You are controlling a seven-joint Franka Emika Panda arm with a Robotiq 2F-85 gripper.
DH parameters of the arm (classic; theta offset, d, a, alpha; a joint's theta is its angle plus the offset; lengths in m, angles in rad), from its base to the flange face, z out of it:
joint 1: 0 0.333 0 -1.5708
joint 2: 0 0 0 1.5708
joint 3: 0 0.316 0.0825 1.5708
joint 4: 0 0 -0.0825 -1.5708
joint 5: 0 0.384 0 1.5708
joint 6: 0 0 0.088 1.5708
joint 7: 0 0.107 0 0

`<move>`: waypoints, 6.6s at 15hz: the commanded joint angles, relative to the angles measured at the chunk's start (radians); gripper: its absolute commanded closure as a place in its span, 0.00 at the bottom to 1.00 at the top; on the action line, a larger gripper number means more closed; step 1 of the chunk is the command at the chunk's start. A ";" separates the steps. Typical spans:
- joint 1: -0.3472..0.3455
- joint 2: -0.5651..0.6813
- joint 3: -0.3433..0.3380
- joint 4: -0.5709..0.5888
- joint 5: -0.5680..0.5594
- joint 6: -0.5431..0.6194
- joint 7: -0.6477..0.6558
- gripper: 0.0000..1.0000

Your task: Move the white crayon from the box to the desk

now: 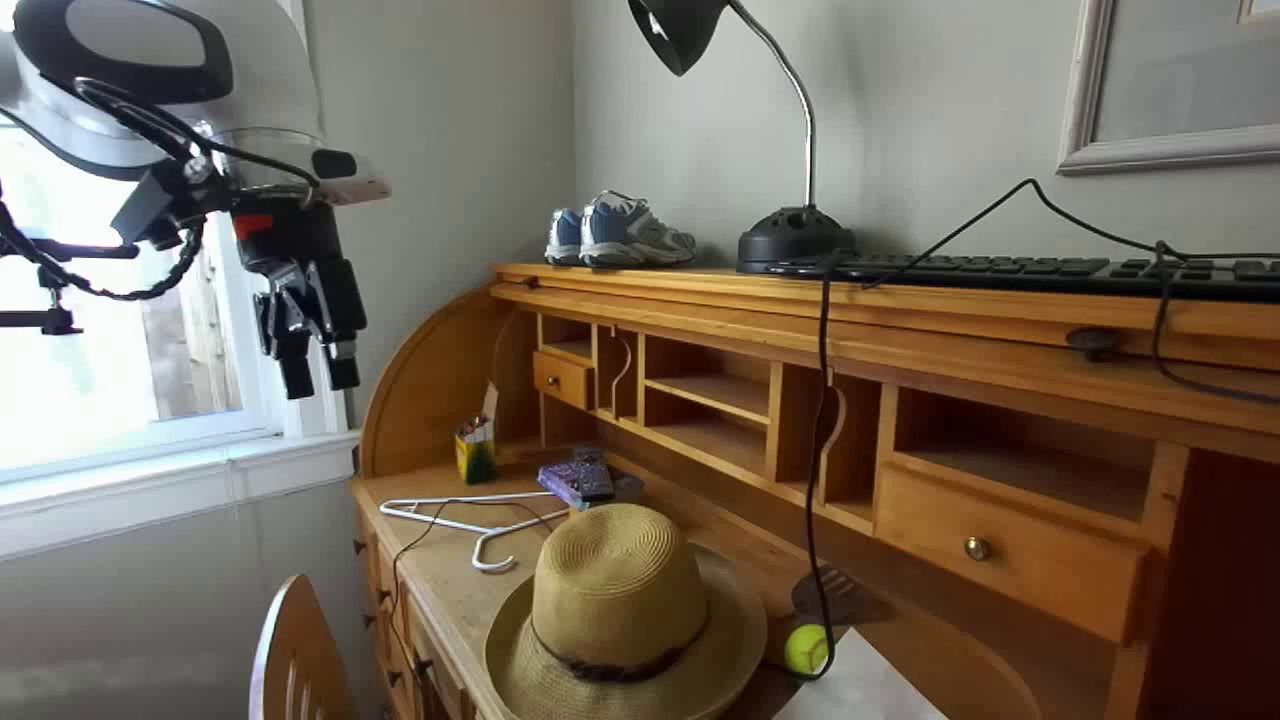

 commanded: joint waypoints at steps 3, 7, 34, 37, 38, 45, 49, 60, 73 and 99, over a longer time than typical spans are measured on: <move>0.011 0.000 -0.010 0.002 -0.004 -0.004 0.003 0.00; 0.042 0.048 -0.006 0.041 0.049 0.024 0.004 0.00; 0.223 0.945 0.272 0.851 0.648 0.246 -0.146 0.00; 0.240 1.014 0.253 0.926 0.629 0.243 -0.041 0.00; 0.242 1.033 0.247 0.948 0.627 0.230 -0.002 0.00; 0.233 1.052 0.251 0.953 0.625 0.240 0.056 0.00; 0.233 1.051 0.252 0.953 0.626 0.240 0.056 0.00; 0.313 1.217 0.219 1.098 0.618 0.289 0.276 0.00; 0.332 1.337 0.187 1.249 0.606 0.293 0.409 0.49; 0.339 1.387 0.189 1.292 0.608 0.284 0.437 0.82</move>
